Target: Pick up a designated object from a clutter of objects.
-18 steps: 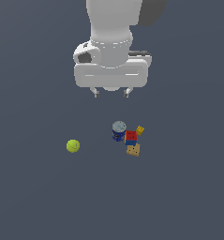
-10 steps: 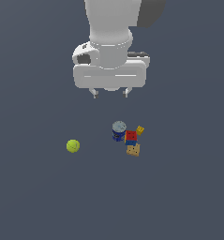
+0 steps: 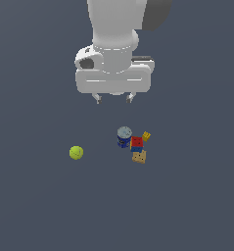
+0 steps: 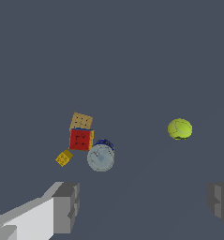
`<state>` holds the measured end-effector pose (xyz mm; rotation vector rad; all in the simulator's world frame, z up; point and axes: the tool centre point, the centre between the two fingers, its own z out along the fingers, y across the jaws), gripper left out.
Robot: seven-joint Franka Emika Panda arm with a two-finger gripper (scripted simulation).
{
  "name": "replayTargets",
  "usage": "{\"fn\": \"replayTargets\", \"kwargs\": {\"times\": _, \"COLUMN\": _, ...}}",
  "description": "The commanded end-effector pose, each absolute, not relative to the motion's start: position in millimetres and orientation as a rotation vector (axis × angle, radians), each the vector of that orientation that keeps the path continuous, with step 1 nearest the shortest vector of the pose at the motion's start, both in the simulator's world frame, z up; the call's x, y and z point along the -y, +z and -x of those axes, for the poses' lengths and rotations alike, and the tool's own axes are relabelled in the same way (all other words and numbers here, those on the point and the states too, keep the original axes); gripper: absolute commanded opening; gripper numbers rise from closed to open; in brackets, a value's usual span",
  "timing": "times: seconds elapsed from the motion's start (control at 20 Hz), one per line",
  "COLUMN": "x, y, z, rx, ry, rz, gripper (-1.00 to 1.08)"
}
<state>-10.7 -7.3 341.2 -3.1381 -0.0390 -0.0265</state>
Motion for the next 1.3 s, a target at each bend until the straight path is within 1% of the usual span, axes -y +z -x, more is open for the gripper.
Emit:
{"fn": "replayTargets", "kwargs": {"times": 0.0, "x": 4.5, "y": 337.4, "z": 10.2, "rx": 0.027, "ry": -0.025, "rz": 3.137, "gripper": 1.0}}
{"fn": "replayTargets", "kwargs": {"times": 0.5, "x": -24.3, "y": 298.4, "z": 6.7, "rx": -0.119, "ry": -0.018, "rz": 3.12, "gripper": 1.0}}
{"fn": "replayTargets", "kwargs": {"times": 0.85, "x": -58.8, "y": 250.9, "z": 9.1, "rx": -0.304, "ry": -0.006, "rz": 3.096, "gripper": 1.0}}
{"fn": "replayTargets", "kwargs": {"times": 1.25, "x": -97.8, "y": 193.9, "z": 21.5, "rx": -0.537, "ry": 0.009, "rz": 3.061, "gripper": 1.0}}
